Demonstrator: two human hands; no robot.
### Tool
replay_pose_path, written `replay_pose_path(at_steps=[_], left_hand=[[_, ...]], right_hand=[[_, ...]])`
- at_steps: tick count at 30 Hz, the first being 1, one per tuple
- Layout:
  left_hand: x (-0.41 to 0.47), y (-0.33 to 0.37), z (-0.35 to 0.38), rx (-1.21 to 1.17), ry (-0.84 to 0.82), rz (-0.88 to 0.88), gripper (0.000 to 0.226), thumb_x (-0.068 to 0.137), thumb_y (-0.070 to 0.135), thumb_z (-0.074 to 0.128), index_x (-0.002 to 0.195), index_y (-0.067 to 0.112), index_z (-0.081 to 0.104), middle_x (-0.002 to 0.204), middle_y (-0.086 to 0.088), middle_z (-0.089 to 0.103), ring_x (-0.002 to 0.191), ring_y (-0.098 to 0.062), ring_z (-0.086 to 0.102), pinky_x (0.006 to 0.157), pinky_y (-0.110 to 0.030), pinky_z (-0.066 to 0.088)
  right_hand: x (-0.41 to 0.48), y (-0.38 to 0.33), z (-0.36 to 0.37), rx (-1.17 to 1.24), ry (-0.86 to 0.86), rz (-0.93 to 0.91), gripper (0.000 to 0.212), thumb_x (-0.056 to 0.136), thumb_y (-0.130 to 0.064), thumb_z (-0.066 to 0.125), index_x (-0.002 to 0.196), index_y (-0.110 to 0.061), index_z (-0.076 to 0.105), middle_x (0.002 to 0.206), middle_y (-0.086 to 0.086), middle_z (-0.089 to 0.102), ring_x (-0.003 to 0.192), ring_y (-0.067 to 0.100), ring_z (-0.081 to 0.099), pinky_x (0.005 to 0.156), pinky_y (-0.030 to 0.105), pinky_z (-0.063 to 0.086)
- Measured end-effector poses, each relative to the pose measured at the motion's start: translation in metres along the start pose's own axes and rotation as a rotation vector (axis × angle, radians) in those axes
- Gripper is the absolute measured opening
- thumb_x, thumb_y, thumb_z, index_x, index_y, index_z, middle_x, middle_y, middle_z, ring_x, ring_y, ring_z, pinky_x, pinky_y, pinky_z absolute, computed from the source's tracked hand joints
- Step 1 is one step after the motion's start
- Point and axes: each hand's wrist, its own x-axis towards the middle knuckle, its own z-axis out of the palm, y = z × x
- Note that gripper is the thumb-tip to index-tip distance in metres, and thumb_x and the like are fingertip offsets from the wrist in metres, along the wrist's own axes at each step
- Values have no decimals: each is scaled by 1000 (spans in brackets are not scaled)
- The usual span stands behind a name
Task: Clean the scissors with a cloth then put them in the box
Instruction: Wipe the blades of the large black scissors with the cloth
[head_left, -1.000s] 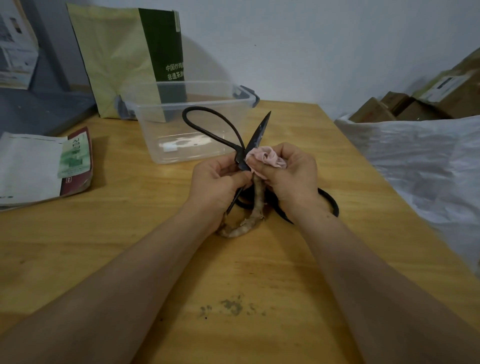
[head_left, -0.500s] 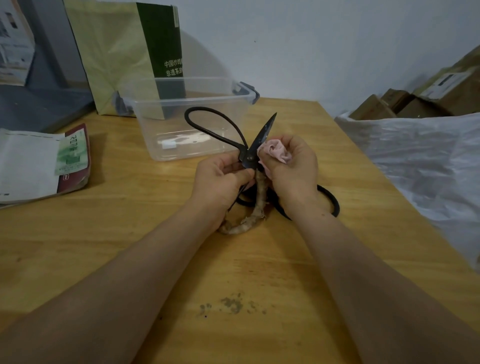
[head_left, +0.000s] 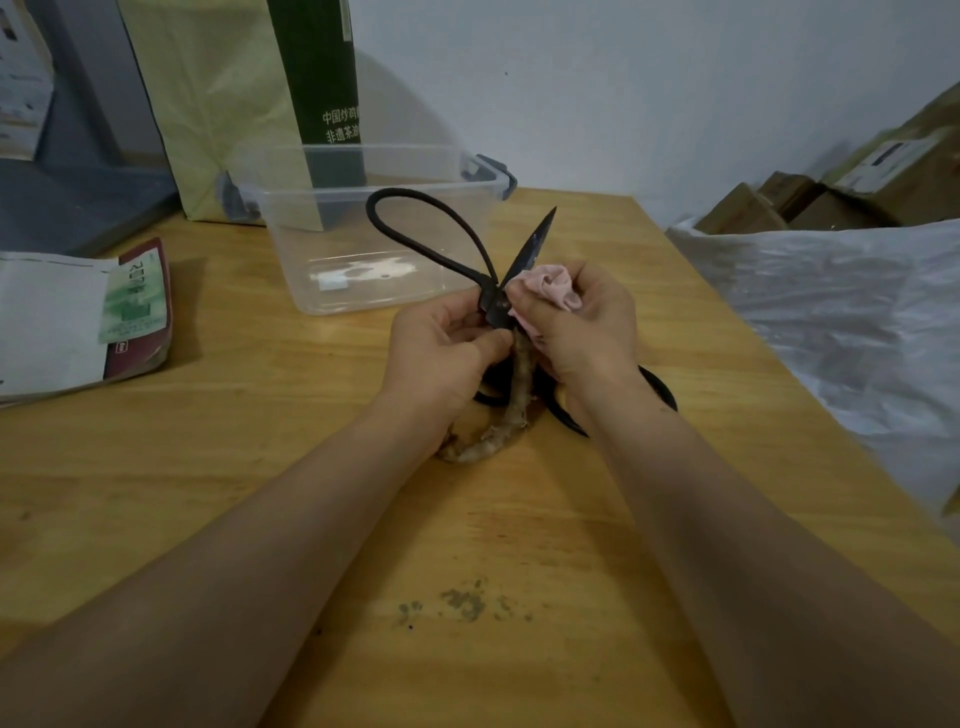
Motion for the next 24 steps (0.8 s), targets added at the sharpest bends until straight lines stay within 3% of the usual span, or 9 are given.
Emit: replay_pose_path(at_steps=[3, 6, 8, 12, 19, 24], left_hand=[[1, -1, 0, 2, 2, -5, 37, 81, -14, 59, 92, 20, 68, 89, 3, 72, 84, -7, 69, 79, -19, 54], [2, -4, 0, 7, 6, -26, 34, 83, -13, 58, 99, 15, 68, 95, -2, 72, 91, -12, 68, 82, -22, 55], [2, -4, 1, 8, -2, -33, 33, 84, -13, 57, 103, 12, 67, 97, -4, 71, 92, -13, 67, 83, -22, 55], [2, -5, 0, 8, -18, -23, 31, 86, -11, 55, 99, 15, 65, 97, 0, 71, 93, -10, 66, 84, -22, 54], [0, -5, -1, -44, -5, -26, 32, 80, -9, 63, 97, 18, 64, 94, 2, 71, 90, -10, 69, 78, -20, 54], [-1, -1, -4, -47, 35, -42, 31, 78, -10, 66, 95, 15, 67, 90, 0, 71, 85, -11, 69, 75, -20, 55]], right_hand=[[1, 1, 1, -19, 26, -28, 20, 83, 1, 67, 81, -17, 59, 80, 3, 65, 74, 14, 63, 64, 27, 53], [1, 1, -1, -34, 44, -31, 24, 85, 3, 63, 79, -20, 58, 80, 2, 64, 75, 14, 62, 59, 22, 51], [2, 0, -4, -5, 69, -17, 25, 85, 5, 63, 82, -19, 57, 83, 2, 64, 75, 13, 62, 55, 18, 49], [7, -4, -17, -45, 189, -52, 26, 80, 0, 71, 94, -18, 59, 94, -1, 67, 87, 10, 65, 66, 18, 53], [-7, -5, -13, -96, -110, -20, 8, 80, -9, 73, 81, -13, 67, 73, 0, 68, 70, 10, 66, 59, 23, 52], [-5, -8, -20, -35, -237, 67, 11, 79, 7, 69, 86, -1, 66, 74, 2, 66, 62, 2, 64, 49, 13, 46]])
